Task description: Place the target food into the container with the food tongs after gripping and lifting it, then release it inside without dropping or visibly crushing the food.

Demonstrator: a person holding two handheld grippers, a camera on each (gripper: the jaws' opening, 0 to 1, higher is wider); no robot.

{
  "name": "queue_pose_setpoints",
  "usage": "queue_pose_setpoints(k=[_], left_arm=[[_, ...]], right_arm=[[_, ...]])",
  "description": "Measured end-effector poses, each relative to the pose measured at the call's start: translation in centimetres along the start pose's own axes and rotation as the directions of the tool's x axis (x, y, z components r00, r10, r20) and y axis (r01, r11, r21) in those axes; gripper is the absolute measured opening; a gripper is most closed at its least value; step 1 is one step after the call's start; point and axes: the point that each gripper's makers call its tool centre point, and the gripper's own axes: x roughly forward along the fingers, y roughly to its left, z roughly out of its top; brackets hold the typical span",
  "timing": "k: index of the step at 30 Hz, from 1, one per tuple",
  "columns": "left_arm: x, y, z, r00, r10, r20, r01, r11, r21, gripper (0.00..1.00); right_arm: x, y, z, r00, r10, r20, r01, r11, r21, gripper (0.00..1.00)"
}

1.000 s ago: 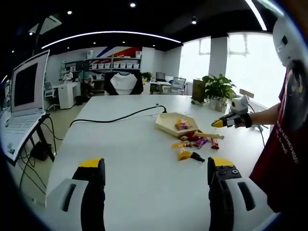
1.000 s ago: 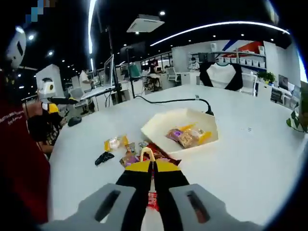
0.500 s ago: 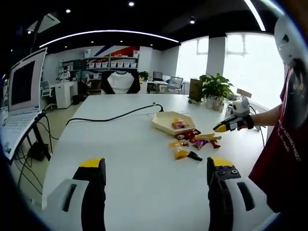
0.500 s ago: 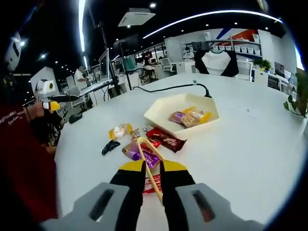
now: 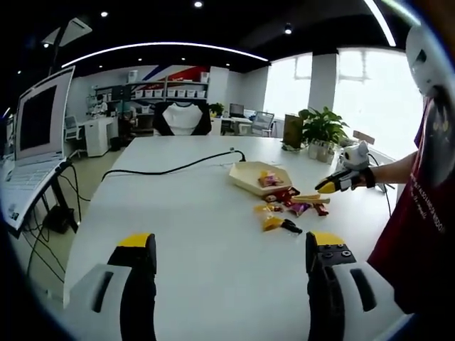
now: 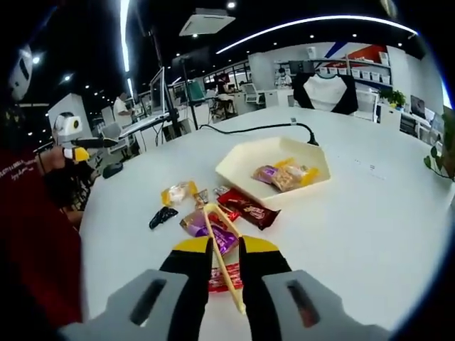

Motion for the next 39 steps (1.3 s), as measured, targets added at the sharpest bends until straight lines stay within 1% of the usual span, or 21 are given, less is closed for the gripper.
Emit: queue_pose_setpoints(k=[4, 12, 19, 23, 25, 28, 33, 39], left_arm=[[0.2, -0.2, -0.1, 1.000, -0.005, -0.012, 0.005, 1.000, 0.011, 0.92], [0.1, 0.0, -0.2, 1.000, -0.004, -0.017, 0.005, 1.000, 0.014, 0.92], [0.0, 0.1, -0.3, 1.000, -0.003, -0.019, 0.003, 1.000, 0.015, 0.92], [-0.1, 0.1, -0.4, 1.000, 0.000, -0.014, 0.000, 1.000, 0.008, 0.92], [-0.2, 0.2, -0.5, 1.000, 0.003, -0.020, -0.002, 1.000, 0.010, 0.92], [-0.4, 0.2, -0.7, 1.000, 0.005, -0.028, -0.005, 1.000, 0.012, 0.91], [-0.4, 0.5, -0.8, 1.000, 0.012, -0.024, -0.012, 1.000, 0.005, 0.91], [-0.2, 0.4, -0.9, 0.999, 0.003, -0.034, -0.003, 1.000, 0.015, 0.91]], right_arm=[[0.0, 0.1, -0.2, 1.000, 0.006, -0.009, -0.006, 1.000, -0.006, 0.12], [-0.4, 0.0, -0.4, 1.000, 0.000, -0.016, 0.000, 1.000, -0.014, 0.12], [-0.2, 0.2, -0.8, 0.998, -0.022, -0.059, 0.017, 0.996, -0.084, 0.13], [-0.1, 0.1, -0.7, 0.998, -0.020, -0.060, 0.015, 0.996, -0.090, 0.14], [-0.4, -1.0, -0.5, 0.998, -0.042, -0.048, 0.037, 0.996, -0.083, 0.14], [-0.8, -1.5, -0.2, 0.998, -0.051, -0.035, 0.048, 0.997, -0.068, 0.14], [-0.9, -1.2, -0.3, 0.998, -0.046, -0.049, 0.042, 0.996, -0.077, 0.14], [-0.6, -0.7, -0.9, 0.997, -0.035, -0.070, 0.029, 0.996, -0.079, 0.15]])
